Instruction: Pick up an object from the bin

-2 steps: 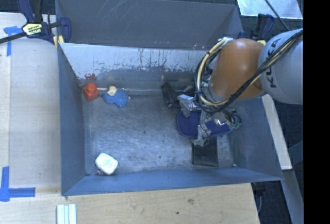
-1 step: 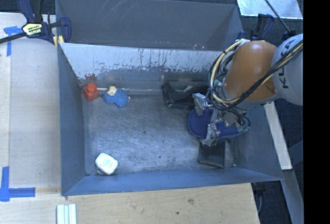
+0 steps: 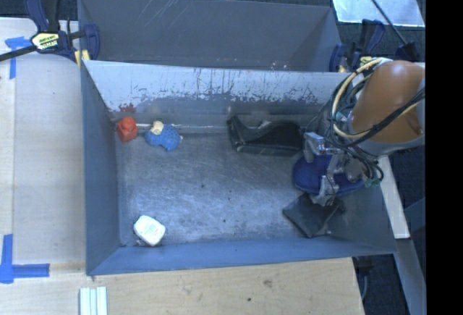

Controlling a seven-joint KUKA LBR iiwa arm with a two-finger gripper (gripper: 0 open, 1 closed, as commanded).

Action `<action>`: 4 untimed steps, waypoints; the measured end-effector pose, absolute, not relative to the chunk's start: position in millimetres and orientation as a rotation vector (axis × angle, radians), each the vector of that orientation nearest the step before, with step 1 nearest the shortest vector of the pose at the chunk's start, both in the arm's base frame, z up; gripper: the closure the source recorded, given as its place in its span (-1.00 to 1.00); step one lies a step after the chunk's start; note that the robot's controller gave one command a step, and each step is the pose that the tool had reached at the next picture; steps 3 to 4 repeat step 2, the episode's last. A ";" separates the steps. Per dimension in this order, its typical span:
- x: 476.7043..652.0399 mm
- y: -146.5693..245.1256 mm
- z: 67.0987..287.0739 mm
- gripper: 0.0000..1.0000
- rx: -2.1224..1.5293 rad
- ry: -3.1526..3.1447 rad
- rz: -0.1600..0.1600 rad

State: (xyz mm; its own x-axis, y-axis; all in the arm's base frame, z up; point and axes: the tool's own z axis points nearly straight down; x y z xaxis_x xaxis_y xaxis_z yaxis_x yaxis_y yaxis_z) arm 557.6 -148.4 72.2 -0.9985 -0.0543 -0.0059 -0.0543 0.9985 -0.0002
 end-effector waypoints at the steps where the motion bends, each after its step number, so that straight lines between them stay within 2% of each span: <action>1: 558.9 -145.5 74.4 1.00 -0.092 3.132 0.000; 2: 559.2 -148.7 204.2 1.00 -0.144 3.134 -0.002; 4: 559.2 -148.7 204.2 1.00 -0.144 3.134 -0.002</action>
Offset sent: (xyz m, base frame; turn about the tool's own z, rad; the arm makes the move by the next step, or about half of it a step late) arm 0.0000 0.0000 0.0000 0.0000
